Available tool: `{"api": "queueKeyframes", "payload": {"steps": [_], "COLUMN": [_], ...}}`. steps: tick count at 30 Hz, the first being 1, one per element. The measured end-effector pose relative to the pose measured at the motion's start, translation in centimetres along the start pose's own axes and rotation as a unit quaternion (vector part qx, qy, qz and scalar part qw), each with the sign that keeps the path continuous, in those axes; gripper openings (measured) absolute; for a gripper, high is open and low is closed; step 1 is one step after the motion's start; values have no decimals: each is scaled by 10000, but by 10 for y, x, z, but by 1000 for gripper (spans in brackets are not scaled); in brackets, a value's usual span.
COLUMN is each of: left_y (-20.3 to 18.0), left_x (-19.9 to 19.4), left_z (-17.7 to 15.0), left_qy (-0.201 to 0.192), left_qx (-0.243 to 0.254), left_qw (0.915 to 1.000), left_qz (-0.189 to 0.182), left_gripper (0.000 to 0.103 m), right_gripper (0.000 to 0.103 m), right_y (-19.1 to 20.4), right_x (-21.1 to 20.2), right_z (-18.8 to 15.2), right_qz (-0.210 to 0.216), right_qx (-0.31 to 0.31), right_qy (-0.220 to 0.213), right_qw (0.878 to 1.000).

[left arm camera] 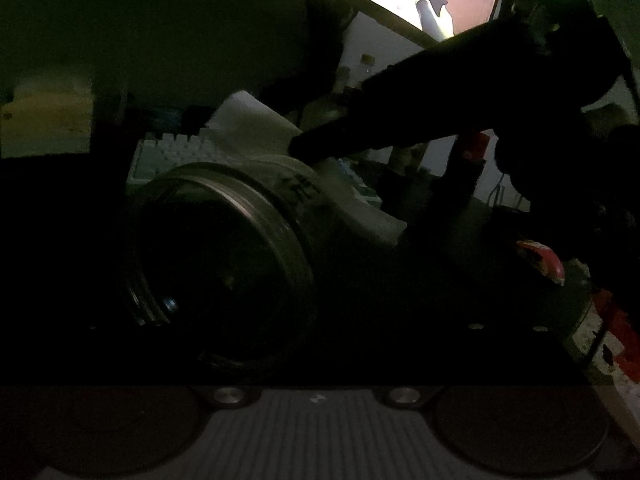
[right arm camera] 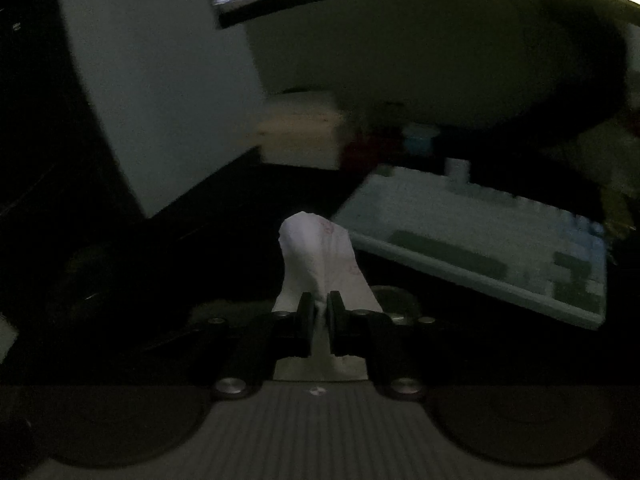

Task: Clean container
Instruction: 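Scrub the jar's inner wall with the right gripper's tissue while the left holds the jar, then keep wiping inside the jar rim with the right gripper's tissue while the left holds it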

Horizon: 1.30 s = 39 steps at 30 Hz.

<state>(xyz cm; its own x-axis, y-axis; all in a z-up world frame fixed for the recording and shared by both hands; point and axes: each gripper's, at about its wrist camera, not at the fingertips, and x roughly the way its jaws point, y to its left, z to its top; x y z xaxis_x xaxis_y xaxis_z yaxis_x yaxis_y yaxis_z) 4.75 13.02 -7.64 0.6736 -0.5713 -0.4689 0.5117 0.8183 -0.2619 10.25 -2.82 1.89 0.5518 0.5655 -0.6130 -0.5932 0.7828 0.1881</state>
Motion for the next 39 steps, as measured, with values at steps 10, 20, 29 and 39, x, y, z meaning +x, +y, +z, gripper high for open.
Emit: {"api": "queueKeyframes", "payload": {"steps": [10, 20, 29, 39], "left_y": [-2, -6, -8, -2], "left_x": [-1, 1, -3, 0], "left_z": [-3, -6, -5, -2], "left_qy": [-15, -12, -11, -9], "left_qx": [-36, -27, -32, -27], "left_qw": [10000, 10000, 10000, 10000], "left_qz": [-27, -28, -20, -19], "left_gripper": [103, 103, 103, 103], "right_gripper": [9, 9, 9, 9], "right_y": [11, 1, -3, -1], "right_x": [0, 0, -1, -1], "right_z": [-2, -1, -1, -2], "right_qz": [133, 24, -5, -26], "right_qx": [-148, -4, 23, 92], "right_qy": [60, 31, 9, -14], "right_qw": [9998, 10000, 10000, 10000]}}
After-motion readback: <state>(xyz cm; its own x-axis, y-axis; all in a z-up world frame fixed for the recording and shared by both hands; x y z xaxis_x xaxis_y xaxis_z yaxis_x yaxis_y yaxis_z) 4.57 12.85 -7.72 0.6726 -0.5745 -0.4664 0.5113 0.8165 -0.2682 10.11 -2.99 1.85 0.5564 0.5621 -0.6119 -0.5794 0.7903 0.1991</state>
